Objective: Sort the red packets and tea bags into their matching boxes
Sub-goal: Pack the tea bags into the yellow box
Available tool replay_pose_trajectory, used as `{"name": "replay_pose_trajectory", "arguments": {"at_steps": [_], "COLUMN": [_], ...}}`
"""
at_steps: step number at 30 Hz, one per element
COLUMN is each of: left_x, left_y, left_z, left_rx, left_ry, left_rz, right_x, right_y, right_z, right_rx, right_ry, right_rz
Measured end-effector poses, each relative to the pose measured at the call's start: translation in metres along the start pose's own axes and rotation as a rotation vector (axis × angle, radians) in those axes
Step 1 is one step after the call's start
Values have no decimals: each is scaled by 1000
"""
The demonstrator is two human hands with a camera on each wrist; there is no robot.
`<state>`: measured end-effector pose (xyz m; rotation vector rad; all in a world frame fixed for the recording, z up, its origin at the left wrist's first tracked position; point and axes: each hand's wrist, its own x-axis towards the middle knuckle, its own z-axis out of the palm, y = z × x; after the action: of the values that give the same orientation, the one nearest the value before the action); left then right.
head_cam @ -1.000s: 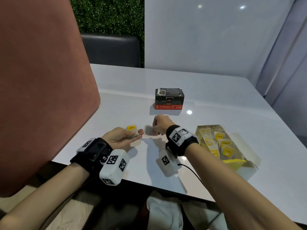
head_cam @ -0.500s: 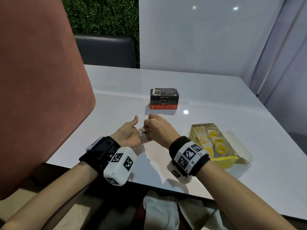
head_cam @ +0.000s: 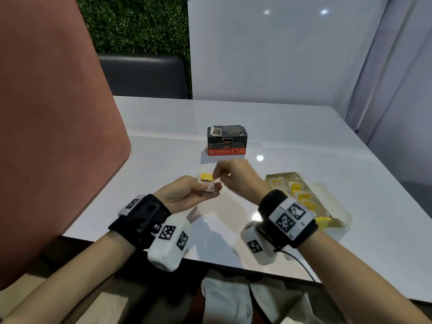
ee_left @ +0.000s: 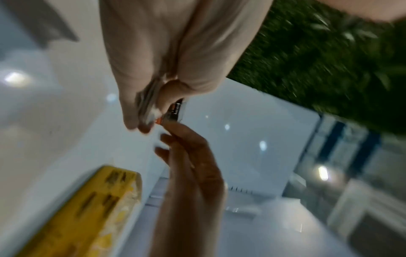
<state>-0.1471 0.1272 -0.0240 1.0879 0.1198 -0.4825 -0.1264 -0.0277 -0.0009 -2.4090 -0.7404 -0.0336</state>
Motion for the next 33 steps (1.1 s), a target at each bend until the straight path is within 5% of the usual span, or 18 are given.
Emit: {"name": "replay_pose_trajectory", "arguments": {"at_steps": [5,8,14,20,26,33], "left_x": [3,19,36,49,53,54], "left_y": [-11,-19,-32,-56,-71,-67], "left_z": [25,49,104,118,116,113], "left_rx": [453,774,1218,1626,1788,1789], "left_ry": [-182,-221,-59,-255,-337,-362], "left_rz": [90,159,421,505,476,484], "right_x": [-18,-30,-61,-103,-110,-96], "right_y": [21,29,65,102,116,104], "right_z": [-36,-54,-100,-106,-73,-73], "right_rx": [15,-36,-182,-309,-382,-674], "right_ry": [-264,-161,-48,-87,-162,-477], "right_rz": [96,101,165,265,270,189]}}
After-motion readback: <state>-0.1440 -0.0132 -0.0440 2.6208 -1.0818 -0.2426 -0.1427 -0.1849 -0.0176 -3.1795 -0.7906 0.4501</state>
